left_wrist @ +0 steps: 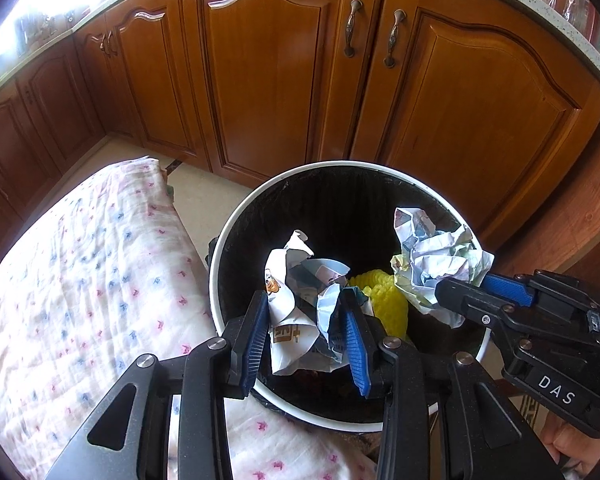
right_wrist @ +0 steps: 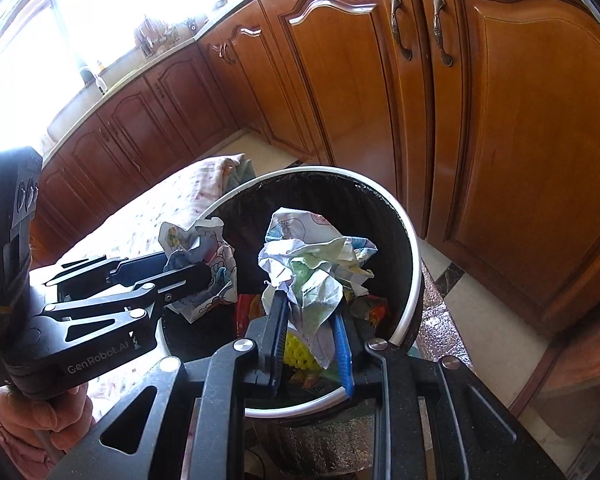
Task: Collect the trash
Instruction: 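Open both tools over the bin to drop the papers and withdraw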
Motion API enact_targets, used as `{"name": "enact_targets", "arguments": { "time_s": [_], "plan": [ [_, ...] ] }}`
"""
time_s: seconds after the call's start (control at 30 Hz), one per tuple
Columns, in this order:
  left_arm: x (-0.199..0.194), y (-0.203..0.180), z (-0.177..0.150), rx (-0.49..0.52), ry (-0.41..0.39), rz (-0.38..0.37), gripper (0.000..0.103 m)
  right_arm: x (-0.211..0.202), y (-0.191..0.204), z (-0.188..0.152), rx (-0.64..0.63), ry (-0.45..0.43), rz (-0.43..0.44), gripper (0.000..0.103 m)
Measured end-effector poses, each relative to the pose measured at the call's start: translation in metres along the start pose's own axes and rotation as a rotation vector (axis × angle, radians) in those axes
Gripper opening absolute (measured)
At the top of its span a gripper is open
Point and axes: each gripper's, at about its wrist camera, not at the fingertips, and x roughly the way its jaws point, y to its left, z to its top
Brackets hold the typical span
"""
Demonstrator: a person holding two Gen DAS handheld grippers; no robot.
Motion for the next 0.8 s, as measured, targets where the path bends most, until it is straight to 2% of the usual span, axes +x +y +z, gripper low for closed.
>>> {"name": "enact_targets", "arguments": {
  "time_s": [0.4,0.47,0.5,0.63,0.7,0.8],
  "plan": [
    [0.000,0.002,0.000,-0.003,0.000,-0.007,0.039,0.005,-0.001,0.001,0.007,0.012,0.002,0.024],
    [0.000,0.002,0.000,0.000,-0.001,-0.007,0.042,0.004,-0.002,0.002,0.007,0.012,0.000,0.024],
    [-0.001,0.002,-0.001,0.001,-0.002,-0.009,0.047,0.004,-0.003,0.002,0.010,0.011,0.001,0.026],
    [-0.009,0.003,-0.003,-0.003,-0.016,-0.007,0.065,-0.001,-0.007,0.002,0.037,-0.003,0.012,0.053],
    [-0.014,0.006,-0.004,-0.015,-0.025,-0.004,0.074,-0.004,-0.008,0.001,0.047,-0.015,0.015,0.056],
    [-0.019,0.009,-0.006,-0.028,-0.032,-0.007,0.077,-0.011,-0.008,0.000,0.061,-0.032,0.022,0.056]
  ]
}}
